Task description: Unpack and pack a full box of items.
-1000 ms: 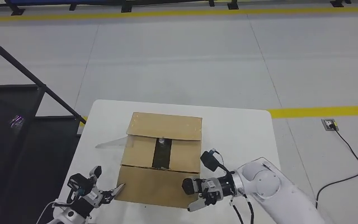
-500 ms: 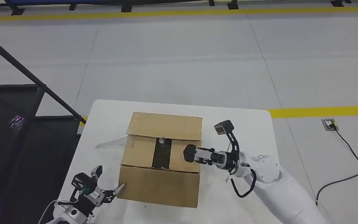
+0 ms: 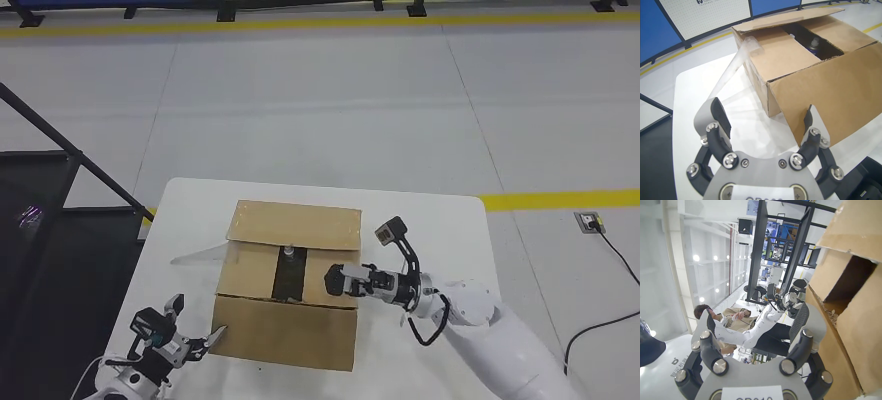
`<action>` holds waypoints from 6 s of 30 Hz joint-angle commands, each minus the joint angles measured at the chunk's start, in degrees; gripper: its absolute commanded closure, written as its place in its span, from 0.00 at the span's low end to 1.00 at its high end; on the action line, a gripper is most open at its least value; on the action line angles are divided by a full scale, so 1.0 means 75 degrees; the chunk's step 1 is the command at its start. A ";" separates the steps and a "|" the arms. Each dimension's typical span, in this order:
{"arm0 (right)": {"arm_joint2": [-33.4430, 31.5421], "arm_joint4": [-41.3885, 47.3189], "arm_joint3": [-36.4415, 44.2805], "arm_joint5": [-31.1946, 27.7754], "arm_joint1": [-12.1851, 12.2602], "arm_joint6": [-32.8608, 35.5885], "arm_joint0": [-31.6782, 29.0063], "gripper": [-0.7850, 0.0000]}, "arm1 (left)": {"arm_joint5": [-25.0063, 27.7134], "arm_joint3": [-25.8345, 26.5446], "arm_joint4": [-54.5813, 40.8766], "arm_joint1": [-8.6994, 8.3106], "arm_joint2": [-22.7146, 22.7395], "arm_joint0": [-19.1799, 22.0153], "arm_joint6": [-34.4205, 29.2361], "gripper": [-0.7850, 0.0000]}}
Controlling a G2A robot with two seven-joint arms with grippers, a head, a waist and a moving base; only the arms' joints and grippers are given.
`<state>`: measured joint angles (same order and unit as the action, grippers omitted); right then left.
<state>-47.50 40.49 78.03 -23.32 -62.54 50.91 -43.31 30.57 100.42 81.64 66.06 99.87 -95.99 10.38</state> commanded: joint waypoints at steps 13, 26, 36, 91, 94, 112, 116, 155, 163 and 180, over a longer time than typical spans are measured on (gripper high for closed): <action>0.0301 -0.0230 -0.1363 0.1138 -0.0460 -0.1087 0.0687 0.00 | -0.0076 -0.0033 0.0013 -0.0027 -0.0118 -0.0069 0.0109 0.00; 0.0109 -0.1084 -0.1585 0.0591 -0.0759 -0.2612 0.1024 0.00 | -0.0175 -0.0009 0.0200 -0.0055 -0.0257 -0.0122 0.0152 0.00; 0.0280 -0.1719 -0.2709 0.0297 -0.1215 -0.3930 0.1861 0.00 | -0.0251 -0.0039 0.0314 -0.0077 -0.0318 -0.0197 0.0193 0.00; 0.0843 -0.2030 -0.4122 0.0736 -0.2900 -0.1456 0.2834 0.00 | -0.2324 -0.0523 -0.1292 -0.0009 -0.0007 0.0188 0.0784 0.00; 0.0811 -0.1898 -0.4153 0.0708 -0.2956 -0.1544 0.2801 0.00 | -0.2447 -0.0941 -0.1116 0.0012 -0.0306 0.0673 0.0638 0.00; 0.0781 -0.3143 -0.3782 0.1954 -0.2995 -0.3005 0.2573 0.00 | -0.2370 -0.1616 -0.0601 0.0103 -0.1184 0.1367 0.0963 0.00; 0.0787 -0.3307 -0.3855 0.2127 -0.3064 -0.3026 0.2645 0.00 | -0.2336 -0.1567 -0.0543 0.0100 -0.1172 0.1269 0.1033 0.00; 0.0945 -0.3300 -0.5971 0.1413 -0.4208 -0.2383 0.3464 0.00 | -0.3329 -0.1458 -0.0692 0.0246 -0.1310 0.1329 0.0952 0.00; 0.0604 -0.2760 -0.5861 0.0805 -0.4249 -0.1463 0.3462 0.00 | -0.2930 -0.0588 -0.0598 0.0179 -0.0685 0.0331 0.1633 0.00; 0.0736 -0.2760 -0.5368 0.0430 -0.4670 -0.1475 0.3510 0.00 | -0.2808 0.0782 0.0216 0.0198 -0.1039 0.0025 0.1452 0.00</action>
<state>-42.11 19.70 37.83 -19.88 -97.34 39.63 -17.00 9.97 106.20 83.19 67.51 92.17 -96.12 21.46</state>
